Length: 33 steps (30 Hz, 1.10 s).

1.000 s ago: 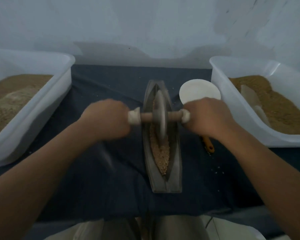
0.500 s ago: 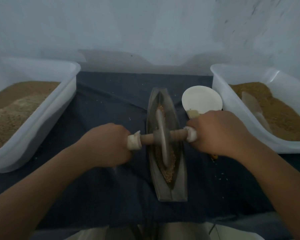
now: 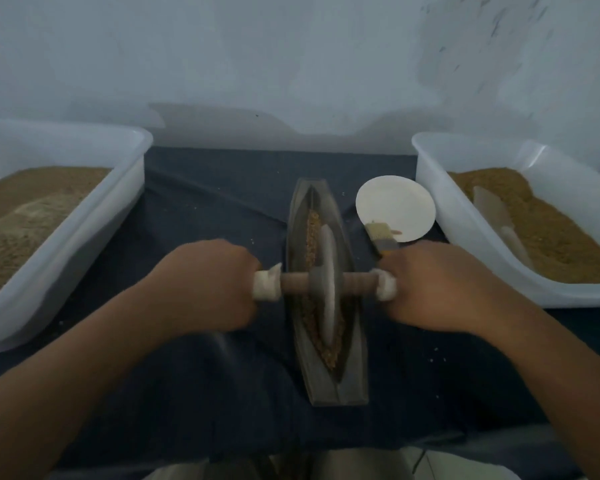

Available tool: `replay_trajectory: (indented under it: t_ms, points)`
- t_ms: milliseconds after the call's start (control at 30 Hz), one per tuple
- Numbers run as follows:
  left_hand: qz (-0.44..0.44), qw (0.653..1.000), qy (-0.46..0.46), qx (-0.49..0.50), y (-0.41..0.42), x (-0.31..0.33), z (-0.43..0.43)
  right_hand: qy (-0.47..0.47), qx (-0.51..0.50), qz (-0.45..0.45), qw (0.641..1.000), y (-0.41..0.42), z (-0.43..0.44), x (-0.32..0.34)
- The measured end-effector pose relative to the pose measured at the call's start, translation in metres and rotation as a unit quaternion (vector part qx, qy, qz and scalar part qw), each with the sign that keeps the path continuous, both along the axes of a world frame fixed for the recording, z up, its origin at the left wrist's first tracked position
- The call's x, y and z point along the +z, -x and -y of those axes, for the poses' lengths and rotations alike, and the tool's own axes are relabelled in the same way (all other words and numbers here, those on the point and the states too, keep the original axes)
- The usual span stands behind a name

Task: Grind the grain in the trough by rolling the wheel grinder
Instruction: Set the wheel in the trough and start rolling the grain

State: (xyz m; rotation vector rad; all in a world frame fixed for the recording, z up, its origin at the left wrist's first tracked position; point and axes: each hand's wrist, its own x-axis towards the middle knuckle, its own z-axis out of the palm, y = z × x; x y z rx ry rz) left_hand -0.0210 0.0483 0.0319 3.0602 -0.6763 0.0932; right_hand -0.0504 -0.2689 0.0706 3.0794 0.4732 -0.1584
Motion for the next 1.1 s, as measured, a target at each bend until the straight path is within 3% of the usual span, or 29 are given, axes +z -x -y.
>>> replay_trajectory:
  t_ms: [100,233,333,433,567,767,867,1000,1100]
  points:
    - [-0.006,1.000,-0.015,0.021,-0.019,0.008,0.011,-0.003,-0.026,0.017,1.000,-0.023,-0.005,-0.007]
    - [-0.023,0.996,-0.013,0.084,-0.081,0.034,0.032,0.013,-0.082,0.113,0.990,-0.093,-0.020,-0.009]
    - [-0.049,0.996,-0.021,0.072,-0.087,0.043,0.037,0.021,-0.083,0.086,0.993,-0.105,-0.023,-0.007]
    - [-0.071,0.997,-0.030,0.027,-0.047,0.031,0.022,-0.009,-0.044,0.047,0.998,-0.056,-0.008,-0.012]
    - [-0.006,1.000,-0.011,0.005,0.001,0.005,0.003,-0.042,0.025,0.033,0.998,-0.001,0.011,-0.008]
    - [-0.018,0.995,-0.002,0.098,-0.075,0.028,0.031,-0.011,-0.076,0.083,0.994,-0.086,-0.019,-0.006]
    - [-0.026,0.995,0.000,0.093,-0.087,0.036,0.037,0.008,-0.081,0.088,0.993,-0.102,-0.022,-0.004]
    - [-0.026,0.999,-0.026,0.027,-0.035,0.012,0.011,-0.001,-0.018,-0.020,1.000,-0.043,-0.005,-0.002]
    - [0.031,0.999,-0.021,0.005,-0.006,-0.010,-0.003,0.000,0.012,-0.023,1.000,-0.013,0.003,-0.001]
